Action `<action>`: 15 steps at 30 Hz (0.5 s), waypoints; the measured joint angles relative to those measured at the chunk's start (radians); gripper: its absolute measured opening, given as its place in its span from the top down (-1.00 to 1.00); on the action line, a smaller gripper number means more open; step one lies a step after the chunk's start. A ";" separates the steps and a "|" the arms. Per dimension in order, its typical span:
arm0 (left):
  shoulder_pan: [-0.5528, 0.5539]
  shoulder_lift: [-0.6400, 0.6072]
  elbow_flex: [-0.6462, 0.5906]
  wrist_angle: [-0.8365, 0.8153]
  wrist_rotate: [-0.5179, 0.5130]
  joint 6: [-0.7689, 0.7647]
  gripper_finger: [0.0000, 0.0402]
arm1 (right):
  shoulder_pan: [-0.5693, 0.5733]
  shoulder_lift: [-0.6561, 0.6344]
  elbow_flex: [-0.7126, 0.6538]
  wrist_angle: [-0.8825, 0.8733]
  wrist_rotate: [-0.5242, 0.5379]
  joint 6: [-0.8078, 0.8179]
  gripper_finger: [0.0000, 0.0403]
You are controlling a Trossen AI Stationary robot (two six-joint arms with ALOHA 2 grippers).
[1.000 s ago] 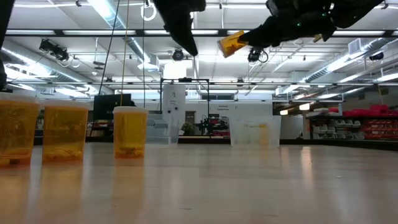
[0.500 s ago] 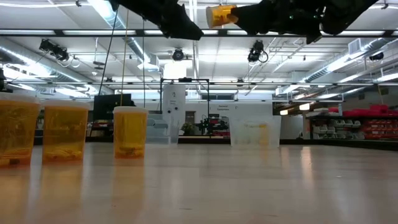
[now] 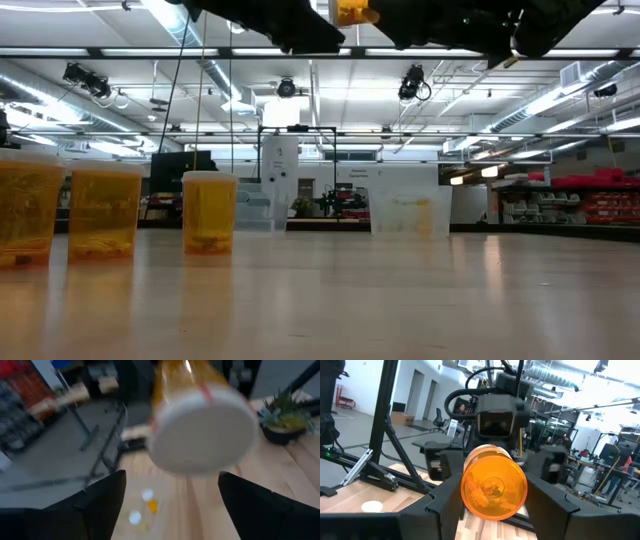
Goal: Pick and place medicine bottles into bin by pill shape (circle, oval)
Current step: Put the top big orange pill bottle into the left transparent bin
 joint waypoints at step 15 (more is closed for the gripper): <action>-0.027 -0.002 0.000 0.124 0.007 0.047 -0.49 | 0.011 0.000 0.000 0.019 0.046 -0.008 -0.01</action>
